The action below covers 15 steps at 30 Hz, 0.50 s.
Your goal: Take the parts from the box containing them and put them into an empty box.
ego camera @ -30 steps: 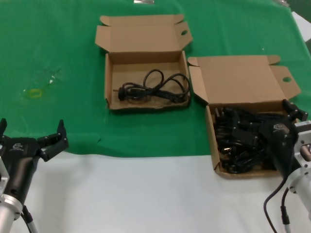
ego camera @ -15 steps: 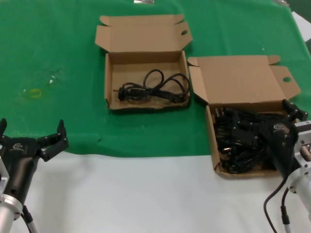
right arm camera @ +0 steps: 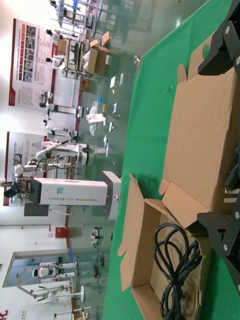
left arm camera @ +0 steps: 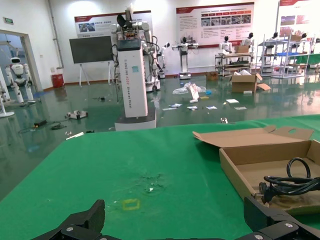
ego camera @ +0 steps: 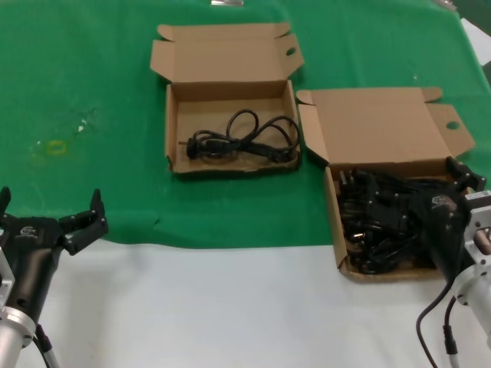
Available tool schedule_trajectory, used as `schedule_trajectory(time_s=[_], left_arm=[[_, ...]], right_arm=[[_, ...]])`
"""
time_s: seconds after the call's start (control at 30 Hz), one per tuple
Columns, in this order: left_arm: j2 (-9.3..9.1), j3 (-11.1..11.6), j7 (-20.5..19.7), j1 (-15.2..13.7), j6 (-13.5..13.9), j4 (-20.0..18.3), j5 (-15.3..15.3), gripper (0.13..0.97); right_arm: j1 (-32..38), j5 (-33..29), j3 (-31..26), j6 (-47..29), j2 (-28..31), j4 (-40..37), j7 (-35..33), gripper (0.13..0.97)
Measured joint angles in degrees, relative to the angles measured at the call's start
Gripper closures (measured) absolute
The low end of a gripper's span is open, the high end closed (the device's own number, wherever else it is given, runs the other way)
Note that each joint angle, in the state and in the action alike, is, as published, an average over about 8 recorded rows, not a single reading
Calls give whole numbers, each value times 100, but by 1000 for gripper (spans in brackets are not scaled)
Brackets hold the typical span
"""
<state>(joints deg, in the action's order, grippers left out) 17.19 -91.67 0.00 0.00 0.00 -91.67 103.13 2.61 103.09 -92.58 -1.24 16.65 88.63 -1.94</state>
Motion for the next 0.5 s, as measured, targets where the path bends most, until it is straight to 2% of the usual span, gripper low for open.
schedule_trajectory(time_s=[0.5], left_arm=[[0,0,0,0,0,0,0,132]], right_arm=[[0,0,0,0,0,0,0,129]])
